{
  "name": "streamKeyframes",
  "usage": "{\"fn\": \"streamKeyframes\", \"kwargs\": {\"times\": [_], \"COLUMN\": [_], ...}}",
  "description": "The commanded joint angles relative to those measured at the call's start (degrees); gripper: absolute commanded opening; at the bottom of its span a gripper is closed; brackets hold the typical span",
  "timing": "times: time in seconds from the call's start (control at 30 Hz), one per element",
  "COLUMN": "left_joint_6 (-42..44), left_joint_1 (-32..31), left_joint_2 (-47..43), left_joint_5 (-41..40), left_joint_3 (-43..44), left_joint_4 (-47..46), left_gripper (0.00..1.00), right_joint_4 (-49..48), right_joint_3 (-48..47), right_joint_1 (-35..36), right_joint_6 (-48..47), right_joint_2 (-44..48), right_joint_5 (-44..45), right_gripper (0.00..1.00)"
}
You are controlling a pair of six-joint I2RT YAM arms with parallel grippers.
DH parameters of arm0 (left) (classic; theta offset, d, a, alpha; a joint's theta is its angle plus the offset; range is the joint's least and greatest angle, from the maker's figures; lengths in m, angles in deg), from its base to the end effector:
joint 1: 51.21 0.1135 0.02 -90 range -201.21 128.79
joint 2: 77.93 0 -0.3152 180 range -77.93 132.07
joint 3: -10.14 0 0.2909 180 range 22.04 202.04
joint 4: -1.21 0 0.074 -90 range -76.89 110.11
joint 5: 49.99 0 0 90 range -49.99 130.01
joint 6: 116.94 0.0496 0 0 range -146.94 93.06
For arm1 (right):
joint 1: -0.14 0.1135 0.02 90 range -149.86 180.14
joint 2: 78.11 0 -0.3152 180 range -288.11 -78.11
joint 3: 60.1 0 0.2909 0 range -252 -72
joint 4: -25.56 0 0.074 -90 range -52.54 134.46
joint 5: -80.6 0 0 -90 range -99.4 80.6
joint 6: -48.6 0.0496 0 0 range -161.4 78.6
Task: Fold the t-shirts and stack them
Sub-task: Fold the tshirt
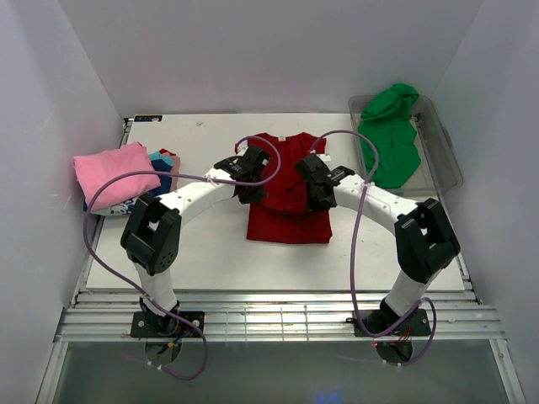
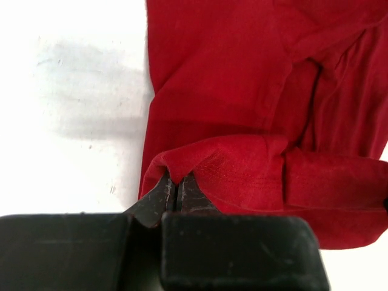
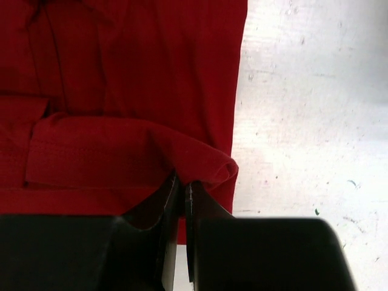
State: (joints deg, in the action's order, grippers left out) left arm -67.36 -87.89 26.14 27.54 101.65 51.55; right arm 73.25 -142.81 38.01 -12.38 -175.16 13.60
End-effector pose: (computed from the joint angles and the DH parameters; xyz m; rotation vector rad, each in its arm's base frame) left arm 0.3563 -0.2521 0.2470 -0.1553 2.6304 -0.1706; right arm 0.3250 0.2282 0.2486 -0.0671 2.5211 -0.0819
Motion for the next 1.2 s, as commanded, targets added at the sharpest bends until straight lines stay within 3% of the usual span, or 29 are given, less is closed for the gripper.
{"fn": "streamKeyframes", "kwargs": {"times": [0.0,0.37,0.43,0.53,0.57,0.63,0.67,0.77,0.83,0.87,0.9,0.93,0.97,1.07,1.17], "left_joint_6": [2.10,5.09,5.09,4.39,4.30,3.25,3.07,2.63,2.98,2.81,2.63,2.20,1.76,1.58,1.40], "left_joint_1": [1.26,4.25,4.96,5.57,5.57,5.57,5.40,4.26,3.56,2.60,2.15,1.54,0.49,-0.57,-1.19], "left_joint_2": [2.26,9.74,10.27,9.66,8.96,5.54,4.22,-1.14,-4.66,-5.28,-5.63,-5.81,-5.64,-5.20,-4.14], "left_joint_5": [1.66,2.37,0.96,-3.41,-4.92,-7.38,-7.74,-8.63,-6.44,-3.73,-2.22,-1.25,0.50,6.47,6.76], "left_joint_3": [4.05,10.21,11.43,13.54,14.77,14.96,14.78,12.25,9.61,6.98,5.74,4.68,3.46,-1.47,-3.93], "left_joint_4": [-0.73,-0.73,-0.38,1.37,1.64,1.64,1.47,0.15,-2.83,-3.45,-4.24,-4.51,-4.77,-7.75,-7.94], "left_gripper": [0.00,0.00,0.00,0.54,0.82,0.96,0.98,0.98,0.88,0.76,0.35,0.12,0.00,0.00,0.00], "right_joint_4": [-0.90,-2.83,-3.62,-2.92,-2.92,-3.70,-4.15,-6.69,-8.10,-8.37,-8.54,-8.46,-8.63,-9.59,-9.34], "right_joint_3": [-4.33,-10.84,-11.81,-16.02,-17.07,-19.01,-19.02,-16.04,-11.91,-10.51,-8.32,-7.43,-6.37,-2.68,-0.30], "right_joint_1": [-1.83,-5.87,-7.01,-7.63,-7.55,-7.46,-7.54,-7.37,-7.02,-7.10,-7.11,-7.11,-7.02,-7.02,-7.02], "right_joint_6": [-3.26,-6.16,-6.34,-7.92,-8.70,-10.64,-11.17,-12.05,-11.27,-10.74,-10.21,-9.60,-9.16,-7.40,-4.86], "right_joint_2": [-2.07,-11.13,-12.36,-12.11,-11.15,-7.64,-6.14,1.14,3.27,4.41,4.51,4.51,4.42,3.72,3.37], "right_joint_5": [0.29,-2.35,-2.00,1.86,3.52,4.15,3.81,-2.24,-8.11,-9.98,-11.91,-15.06,-16.40,-20.27,-22.30], "right_gripper": [0.08,0.08,0.20,0.30,0.32,0.44,0.58,0.59,0.49,0.33,0.23,0.13,0.08,0.08,0.08]}}
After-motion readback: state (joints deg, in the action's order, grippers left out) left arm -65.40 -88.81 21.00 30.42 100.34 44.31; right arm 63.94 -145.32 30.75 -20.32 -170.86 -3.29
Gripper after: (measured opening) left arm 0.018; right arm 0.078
